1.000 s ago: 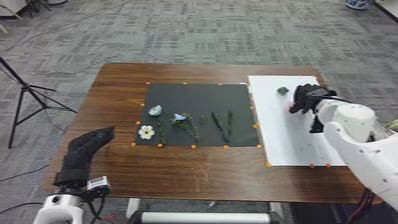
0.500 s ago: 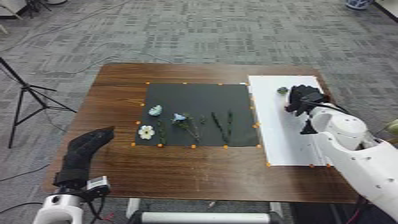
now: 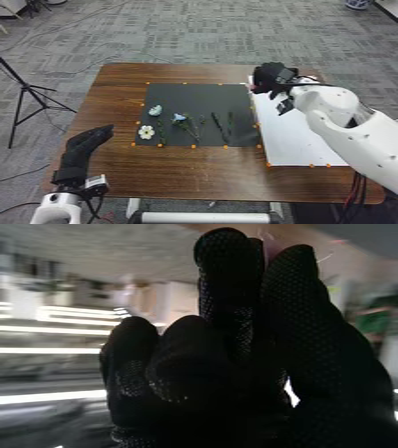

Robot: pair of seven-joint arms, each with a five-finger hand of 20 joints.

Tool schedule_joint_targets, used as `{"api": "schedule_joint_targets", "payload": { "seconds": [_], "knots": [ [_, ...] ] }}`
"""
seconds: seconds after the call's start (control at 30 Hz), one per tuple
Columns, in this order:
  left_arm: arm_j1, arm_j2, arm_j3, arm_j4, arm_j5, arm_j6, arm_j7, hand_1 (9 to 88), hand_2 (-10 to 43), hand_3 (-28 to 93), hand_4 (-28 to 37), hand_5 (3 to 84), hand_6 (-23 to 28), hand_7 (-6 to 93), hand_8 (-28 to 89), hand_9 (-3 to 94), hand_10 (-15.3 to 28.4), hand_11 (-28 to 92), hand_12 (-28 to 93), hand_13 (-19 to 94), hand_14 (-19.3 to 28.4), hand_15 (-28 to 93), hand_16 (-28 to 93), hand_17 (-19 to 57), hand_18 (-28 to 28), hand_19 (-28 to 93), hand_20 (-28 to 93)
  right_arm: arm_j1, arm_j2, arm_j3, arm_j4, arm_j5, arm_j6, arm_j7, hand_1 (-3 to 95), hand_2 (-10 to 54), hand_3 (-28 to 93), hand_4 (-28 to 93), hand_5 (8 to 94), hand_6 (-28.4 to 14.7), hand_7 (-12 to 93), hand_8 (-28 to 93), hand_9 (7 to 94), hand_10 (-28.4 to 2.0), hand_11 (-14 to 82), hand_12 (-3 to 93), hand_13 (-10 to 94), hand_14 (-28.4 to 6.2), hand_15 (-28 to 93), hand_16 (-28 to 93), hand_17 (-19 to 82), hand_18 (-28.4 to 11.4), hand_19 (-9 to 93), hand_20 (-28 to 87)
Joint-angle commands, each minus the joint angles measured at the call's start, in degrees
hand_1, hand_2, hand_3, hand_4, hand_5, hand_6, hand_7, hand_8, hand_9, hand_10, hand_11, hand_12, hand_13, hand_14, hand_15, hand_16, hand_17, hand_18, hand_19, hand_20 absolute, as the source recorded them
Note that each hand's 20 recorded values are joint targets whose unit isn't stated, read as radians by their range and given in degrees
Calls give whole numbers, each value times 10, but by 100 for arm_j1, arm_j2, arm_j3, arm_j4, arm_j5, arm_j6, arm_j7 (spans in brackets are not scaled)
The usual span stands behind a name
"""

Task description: Arrange flowers

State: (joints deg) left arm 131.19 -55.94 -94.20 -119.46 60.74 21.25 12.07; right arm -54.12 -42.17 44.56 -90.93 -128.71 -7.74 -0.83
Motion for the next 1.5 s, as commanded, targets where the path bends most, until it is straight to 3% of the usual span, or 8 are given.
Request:
{"api": "schedule_joint_targets", "payload": {
  "seconds": [0.03,0.4,0.57,0.87,1.0,1.2,1.3,1.5],
  "knots": [
    [-88,22,-14,-4,-30,-89,-15,294,-43,654,-260,533,-27,176,-110,491,134,192,99,365,159,172,0,23,136,126,155,291,-788,-738,-243,-419,-410,-480,581,-50,533,-207,757,14,239,134,880,-86,230,239,912,-13,606,370,641,-133,932,641],
    [30,29,-33,-23,-60,-45,101,294,-42,656,-263,536,-26,176,-110,492,135,192,99,367,161,174,-1,29,128,118,153,61,-1201,-992,-209,-509,-370,-614,581,-48,524,-199,754,18,249,122,878,-85,228,239,908,-14,610,369,639,-133,932,640],
    [63,-13,-50,-47,-34,-79,69,294,-43,657,-263,538,-25,175,-109,496,136,193,99,368,160,176,-1,29,126,118,155,34,-1509,-856,23,-688,-435,-725,580,-48,527,-202,752,20,254,120,879,-86,227,237,907,-13,611,367,639,-133,932,640],
    [-226,-12,131,75,-2,-55,-81,294,-42,657,-264,538,-24,174,-109,495,136,193,99,367,160,176,-2,27,129,119,158,-5,-2106,-503,613,-1068,-460,-882,578,-50,529,-201,753,21,257,115,881,-85,226,236,908,-13,611,366,638,-133,932,640],
    [-136,-22,102,47,-9,-199,-15,295,-40,655,-264,538,-24,173,-109,495,136,193,99,367,160,176,-2,27,129,120,158,-28,-2077,-628,507,-1108,-413,-663,578,-50,531,-202,753,21,256,114,881,-86,225,235,908,-13,611,366,638,-133,932,640],
    [-227,-14,123,72,29,-156,-87,293,-42,657,-263,537,-24,173,-108,494,136,193,99,367,160,176,-2,27,129,119,157,-104,-2210,-453,654,-1238,-653,-803,558,-54,546,-181,750,22,258,118,874,-89,216,237,903,-16,611,367,634,-134,932,639],
    [-25,-17,38,-2,-5,-205,1,293,-42,657,-263,536,-23,172,-108,494,136,193,99,367,160,175,-2,27,128,119,157,-103,-2022,-626,416,-1060,-599,-571,533,-67,548,-151,733,19,255,121,864,-89,207,247,899,-18,611,368,630,-135,932,638],
    [-188,-15,106,56,35,-218,-94,290,-43,660,-260,533,-22,171,-107,493,135,192,99,365,160,176,-1,26,129,119,157,-1,-2038,-580,587,-1113,-505,-655,517,-81,561,-143,723,14,253,122,856,-87,201,258,897,-18,613,363,628,-137,932,637]
  ]
}}
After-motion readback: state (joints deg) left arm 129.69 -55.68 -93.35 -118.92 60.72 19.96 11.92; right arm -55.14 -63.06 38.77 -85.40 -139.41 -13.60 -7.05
